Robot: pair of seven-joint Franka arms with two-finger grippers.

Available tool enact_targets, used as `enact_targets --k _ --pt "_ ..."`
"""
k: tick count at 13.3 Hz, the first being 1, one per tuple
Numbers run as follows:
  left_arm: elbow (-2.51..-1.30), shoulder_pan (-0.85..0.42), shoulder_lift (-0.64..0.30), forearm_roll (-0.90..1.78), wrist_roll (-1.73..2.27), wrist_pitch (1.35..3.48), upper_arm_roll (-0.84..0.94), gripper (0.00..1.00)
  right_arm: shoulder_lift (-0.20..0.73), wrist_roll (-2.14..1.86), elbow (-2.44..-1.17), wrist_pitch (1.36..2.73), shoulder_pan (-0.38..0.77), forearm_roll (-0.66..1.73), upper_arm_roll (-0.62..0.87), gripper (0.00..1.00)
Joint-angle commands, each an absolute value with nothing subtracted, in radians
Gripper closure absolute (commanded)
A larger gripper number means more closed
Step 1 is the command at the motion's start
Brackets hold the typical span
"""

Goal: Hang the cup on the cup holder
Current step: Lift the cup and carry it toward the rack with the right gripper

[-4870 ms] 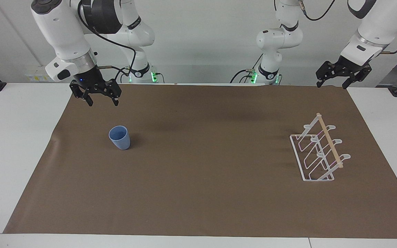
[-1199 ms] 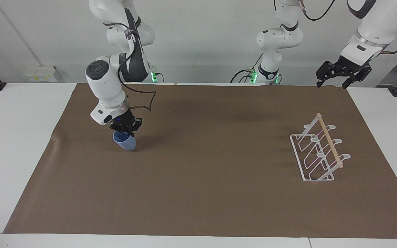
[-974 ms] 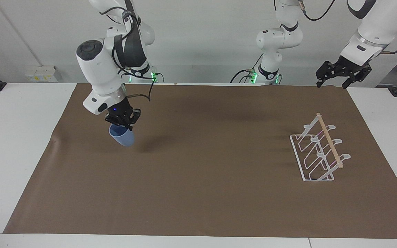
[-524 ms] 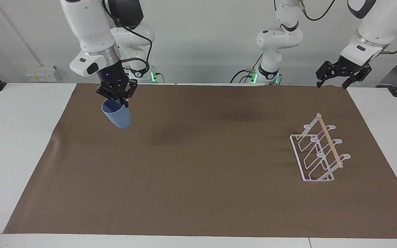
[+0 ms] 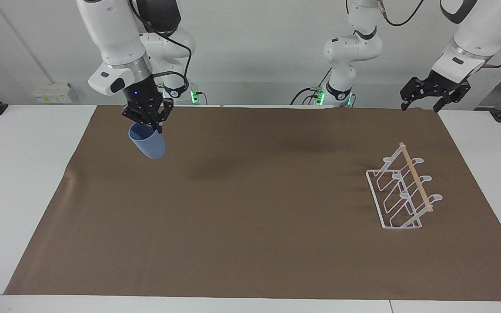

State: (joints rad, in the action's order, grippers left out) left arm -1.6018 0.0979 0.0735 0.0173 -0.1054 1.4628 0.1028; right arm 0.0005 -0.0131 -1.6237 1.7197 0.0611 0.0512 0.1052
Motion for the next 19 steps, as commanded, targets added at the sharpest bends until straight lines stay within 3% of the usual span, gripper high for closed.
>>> enact_targets --k 1,9,15,19 --pt "-1.615 0.100 0.091 0.006 -0.124 1.463 0.114 0.00 -0.009 -0.002 -1.628 1.724 0.058 0.063 0.168 1.00" --pt "-1.634 0.097 0.092 0.159 -0.607 1.517 0.118 0.00 -0.014 0.140 -1.644 1.816 0.060 0.311 0.366 1.00" --pt "-1.643 0.011 0.100 0.287 -1.105 1.508 0.124 0.00 -0.012 0.130 -1.644 2.023 0.060 0.310 0.550 1.00" --pt "-1.707 -0.029 0.135 0.398 -1.245 1.532 0.123 0.00 0.012 0.132 -1.644 2.091 0.113 0.293 0.577 1.00"
